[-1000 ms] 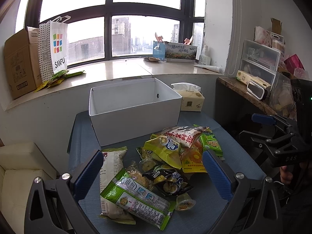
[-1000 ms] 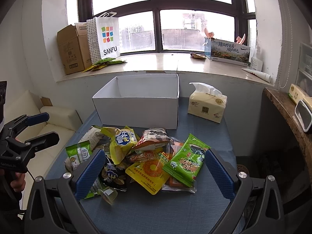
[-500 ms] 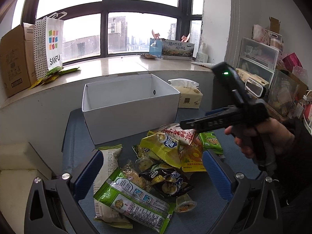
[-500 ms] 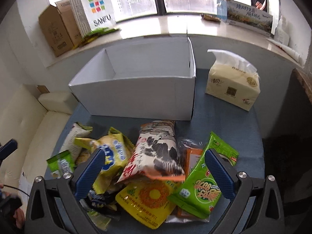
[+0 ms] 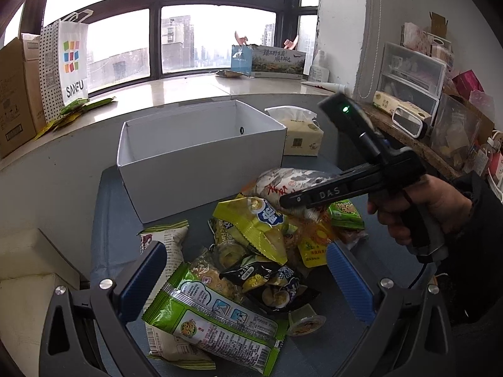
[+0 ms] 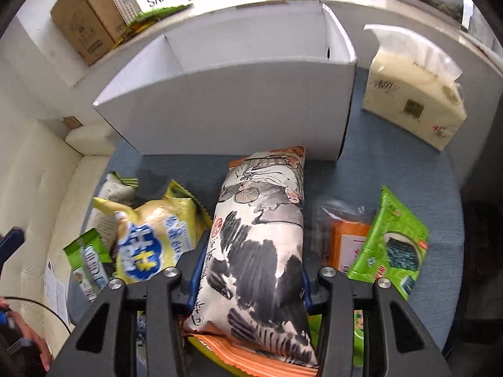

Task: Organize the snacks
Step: 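Grasp the cartoon-print snack bag with the right gripper while the left grasps the yellow chip bag, then carry both bags over the white box and open both grippers inside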

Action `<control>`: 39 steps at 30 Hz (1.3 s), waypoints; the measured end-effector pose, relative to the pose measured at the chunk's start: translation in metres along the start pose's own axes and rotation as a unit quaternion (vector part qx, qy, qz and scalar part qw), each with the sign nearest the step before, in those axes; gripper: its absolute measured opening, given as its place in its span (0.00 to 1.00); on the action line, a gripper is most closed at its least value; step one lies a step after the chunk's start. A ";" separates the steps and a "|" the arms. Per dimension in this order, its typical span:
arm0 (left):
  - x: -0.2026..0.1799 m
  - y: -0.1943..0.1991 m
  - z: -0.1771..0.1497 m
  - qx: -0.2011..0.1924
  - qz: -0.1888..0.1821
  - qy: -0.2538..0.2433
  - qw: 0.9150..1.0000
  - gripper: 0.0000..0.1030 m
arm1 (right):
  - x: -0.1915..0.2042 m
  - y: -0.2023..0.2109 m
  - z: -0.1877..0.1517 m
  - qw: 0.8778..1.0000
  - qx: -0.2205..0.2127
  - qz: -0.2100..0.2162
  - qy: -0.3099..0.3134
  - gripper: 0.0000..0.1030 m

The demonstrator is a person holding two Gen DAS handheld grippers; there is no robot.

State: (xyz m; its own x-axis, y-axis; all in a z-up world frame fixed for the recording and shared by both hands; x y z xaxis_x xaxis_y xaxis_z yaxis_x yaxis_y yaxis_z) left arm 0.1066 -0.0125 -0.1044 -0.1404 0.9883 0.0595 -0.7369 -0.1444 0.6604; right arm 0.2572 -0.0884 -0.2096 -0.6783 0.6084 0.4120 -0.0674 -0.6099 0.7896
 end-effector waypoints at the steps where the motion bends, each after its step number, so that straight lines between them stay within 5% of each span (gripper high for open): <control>1: -0.003 -0.004 0.002 0.009 -0.011 0.002 1.000 1.00 | 0.003 0.010 -0.002 1.000 -0.010 0.004 0.000 0.48; 7: -0.018 -0.042 0.014 0.064 -0.056 0.020 0.996 1.00 | 0.006 0.095 -0.017 0.994 -0.103 0.026 -0.006 0.48; 16: -0.035 -0.124 0.008 0.159 -0.029 0.003 0.987 1.00 | 0.011 0.173 -0.051 0.984 -0.171 0.044 -0.022 0.48; 18: -0.037 -0.134 0.001 0.175 -0.031 0.007 0.984 0.72 | 0.017 0.169 -0.054 0.985 -0.168 0.046 -0.017 0.48; 19: -0.037 -0.133 0.000 0.176 -0.036 0.016 0.984 0.71 | 0.019 0.168 -0.055 0.985 -0.167 0.047 -0.013 0.48; 21: -0.031 -0.126 0.003 0.165 -0.042 0.037 0.985 0.61 | 0.019 0.163 -0.053 0.985 -0.165 0.049 -0.010 0.48; 26: -0.003 -0.081 0.033 0.069 -0.045 0.067 0.994 0.59 | 0.020 0.150 -0.037 0.984 -0.172 0.053 -0.005 0.48; 31: 0.045 -0.049 0.082 -0.011 -0.020 0.104 0.994 0.58 | 0.029 0.138 0.010 0.979 -0.193 0.066 0.012 0.48; 39: 0.104 -0.105 0.143 0.000 0.035 0.098 0.995 0.58 | 0.029 0.075 0.120 0.984 -0.170 0.002 0.054 0.48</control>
State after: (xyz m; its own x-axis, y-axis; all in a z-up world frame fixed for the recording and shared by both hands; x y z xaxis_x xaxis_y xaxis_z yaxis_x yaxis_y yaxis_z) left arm 0.2636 0.1122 -0.0608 -0.3171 0.9475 -0.0409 -0.7204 -0.2126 0.6601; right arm 0.3200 -0.0554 -0.0839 -0.7515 0.5598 0.3490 -0.2936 -0.7575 0.5831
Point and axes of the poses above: each gripper's, at about its wrist camera, not at the fingertips, and y roughly against the way its jaws point, x to its left, z to its top, the point moved 10 cm from there along -y, roughly the way its jaws point, and after that the axes turned 12 degrees about z, right-handed, at the moved point
